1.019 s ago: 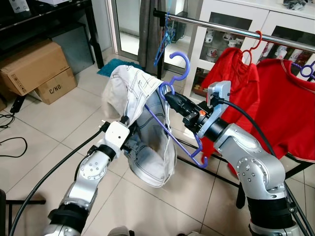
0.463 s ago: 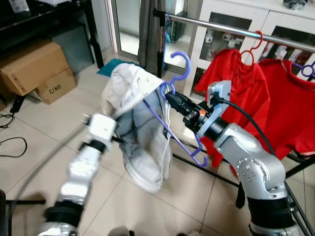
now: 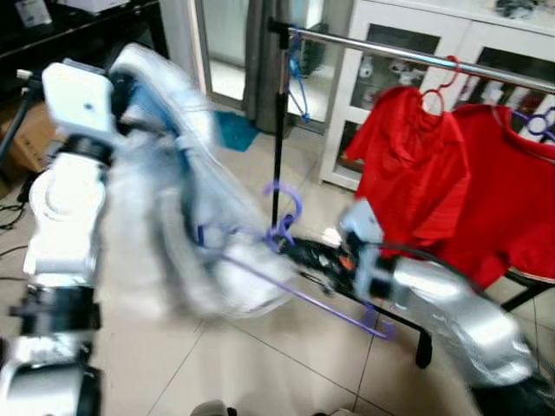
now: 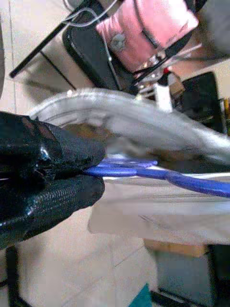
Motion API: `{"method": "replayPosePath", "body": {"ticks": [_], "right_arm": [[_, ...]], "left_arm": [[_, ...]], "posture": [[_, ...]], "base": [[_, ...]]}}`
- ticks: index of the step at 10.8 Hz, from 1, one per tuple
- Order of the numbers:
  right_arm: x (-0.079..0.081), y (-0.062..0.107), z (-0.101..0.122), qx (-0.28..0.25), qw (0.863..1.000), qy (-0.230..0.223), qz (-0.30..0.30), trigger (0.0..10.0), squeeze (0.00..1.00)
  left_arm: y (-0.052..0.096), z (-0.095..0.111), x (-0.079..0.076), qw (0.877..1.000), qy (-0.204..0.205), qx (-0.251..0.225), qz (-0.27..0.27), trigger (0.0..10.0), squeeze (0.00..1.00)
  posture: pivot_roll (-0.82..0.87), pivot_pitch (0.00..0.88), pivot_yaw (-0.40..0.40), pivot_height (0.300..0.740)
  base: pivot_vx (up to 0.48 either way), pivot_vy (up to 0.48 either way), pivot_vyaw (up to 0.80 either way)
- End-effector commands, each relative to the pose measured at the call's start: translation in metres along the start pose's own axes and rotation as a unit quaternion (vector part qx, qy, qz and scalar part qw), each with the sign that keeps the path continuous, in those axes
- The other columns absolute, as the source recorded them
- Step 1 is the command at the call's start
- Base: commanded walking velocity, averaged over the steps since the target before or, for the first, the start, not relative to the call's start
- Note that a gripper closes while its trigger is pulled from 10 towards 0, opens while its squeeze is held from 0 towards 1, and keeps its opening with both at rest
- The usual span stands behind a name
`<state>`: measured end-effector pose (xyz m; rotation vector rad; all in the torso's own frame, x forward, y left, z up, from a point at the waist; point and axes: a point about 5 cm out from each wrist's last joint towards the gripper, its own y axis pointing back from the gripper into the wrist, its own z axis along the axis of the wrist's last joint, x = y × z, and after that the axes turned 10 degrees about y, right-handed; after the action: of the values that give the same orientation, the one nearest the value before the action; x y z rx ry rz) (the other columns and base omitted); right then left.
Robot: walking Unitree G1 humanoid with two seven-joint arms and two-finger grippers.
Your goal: Hang hanger
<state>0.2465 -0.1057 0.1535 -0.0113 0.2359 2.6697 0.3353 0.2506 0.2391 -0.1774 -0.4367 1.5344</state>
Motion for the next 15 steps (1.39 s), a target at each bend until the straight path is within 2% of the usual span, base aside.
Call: {"method": "replayPosePath", "body": {"ticks": [1, 2, 3, 4, 5, 6, 7, 8, 9, 10, 11, 12, 13, 14, 15], "right_arm": [[-0.006, 0.01, 0.011, -0.025, 1.0, -0.001, -0.01, 0.0, 0.0], [-0.022, 0.024, 0.02, -0.059, 0.996, -0.022, -0.058, 0.0, 0.0], [-0.031, 0.034, 0.025, -0.08, 0.992, -0.035, -0.086, 0.0, 0.0], [-0.037, 0.047, 0.03, -0.115, 0.984, -0.06, -0.124, 0.0, 0.0], [-0.039, 0.046, 0.024, -0.104, 0.979, -0.07, -0.162, 0.0, 0.0], [-0.05, 0.037, 0.012, -0.066, 0.959, -0.075, -0.264, 0.0, 0.0], [-0.053, 0.028, 0.004, -0.065, 0.939, -0.099, -0.321, 10.0, 0.0], [-0.048, 0.02, -0.008, -0.042, 0.936, -0.076, -0.342, 10.0, 0.0], [-0.044, 0.017, -0.026, -0.032, 0.907, -0.119, -0.403, 10.0, 0.0], [-0.049, 0.022, -0.022, -0.038, 0.896, -0.097, -0.431, 10.0, 0.0], [-0.055, 0.029, -0.022, -0.043, 0.884, -0.082, -0.458, 10.0, 0.0], [-0.057, 0.037, -0.024, -0.051, 0.868, -0.083, -0.487, 10.0, 0.0], [-0.056, 0.039, -0.026, -0.058, 0.854, -0.083, -0.51, 10.0, 0.0], [-0.047, 0.031, -0.027, -0.057, 0.881, -0.097, -0.46, 10.0, 0.0], [-0.046, 0.031, -0.028, -0.053, 0.879, -0.094, -0.464, 10.0, 0.0]], "left_arm": [[0.003, -0.01, 0.014, 0.999, 0.0, 0.026, 0.03, 0.0, 0.0], [0.017, -0.034, 0.016, 0.997, -0.009, 0.077, 0.024, 0.0, 0.0], [0.027, -0.048, 0.014, 0.994, -0.016, 0.11, 0.007, 0.0, 0.0], [0.048, -0.066, 0.0, 0.989, 0.045, 0.137, -0.007, 0.0, 0.0], [0.064, -0.067, -0.027, 0.98, 0.141, 0.13, -0.041, 0.0, 0.0], [0.079, -0.059, -0.057, 0.964, 0.22, 0.127, -0.078, 0.0, 0.0], [0.09, -0.056, -0.074, 0.957, 0.238, 0.144, -0.084, 10.0, 0.0], [0.1, -0.056, -0.084, 0.951, 0.246, 0.162, -0.09, 10.0, 0.0], [0.113, -0.056, -0.09, 0.952, 0.214, 0.191, -0.105, 10.0, 0.0], [0.116, -0.059, -0.084, 0.961, 0.18, 0.202, -0.064, 10.0, 0.0], [0.121, -0.061, -0.082, 0.964, 0.168, 0.205, -0.037, 10.0, 0.0], [0.132, -0.059, -0.083, 0.958, 0.177, 0.226, -0.008, 10.0, 0.0], [0.133, -0.052, -0.086, 0.958, 0.199, 0.207, -0.021, 10.0, 0.0], [0.127, -0.049, -0.081, 0.966, 0.19, 0.174, 0.02, 10.0, 0.0], [0.123, -0.044, -0.078, 0.968, 0.2, 0.145, 0.044, 10.0, 0.0]], "posture": [[-0.02, 0.0, 0.013, 0.74], [-0.02, 0.0, 0.007, 0.74], [-0.02, 0.0, 0.006, 0.74], [-0.03, 0.0, 0.013, 0.74], [-0.04, 0.0, 0.026, 0.74], [-0.05, 0.0, 0.035, 0.74], [-0.03, 0.0, 0.015, 0.74], [-0.02, 0.0, 0.006, 0.74], [-0.02, 0.0, 0.001, 0.74], [-0.02, 0.0, 0.001, 0.74], [-0.02, 0.0, -0.005, 0.74], [-0.02, 0.0, -0.01, 0.74], [-0.02, 0.0, -0.011, 0.74], [-0.02, 0.003, -0.013, 0.74], [-0.02, 0.009, -0.018, 0.74]], "base": [[0.0, 0.0, 0.0], [0.0, 0.0, 0.0], [0.0, 0.0, 0.0], [0.0, 0.0, 0.0], [0.0, 0.0, 0.0], [0.0, 0.0, 0.0], [0.0, 0.0, 0.0], [0.0, 0.0, 0.0], [0.0, 0.0, 0.0], [0.0, 0.0, -0.8], [0.0, 0.0, -0.8], [0.0, 0.0, -0.8], [0.0, 0.0, -0.8], [0.0, 0.0, -0.8], [0.0, 0.0, -0.8]]}}
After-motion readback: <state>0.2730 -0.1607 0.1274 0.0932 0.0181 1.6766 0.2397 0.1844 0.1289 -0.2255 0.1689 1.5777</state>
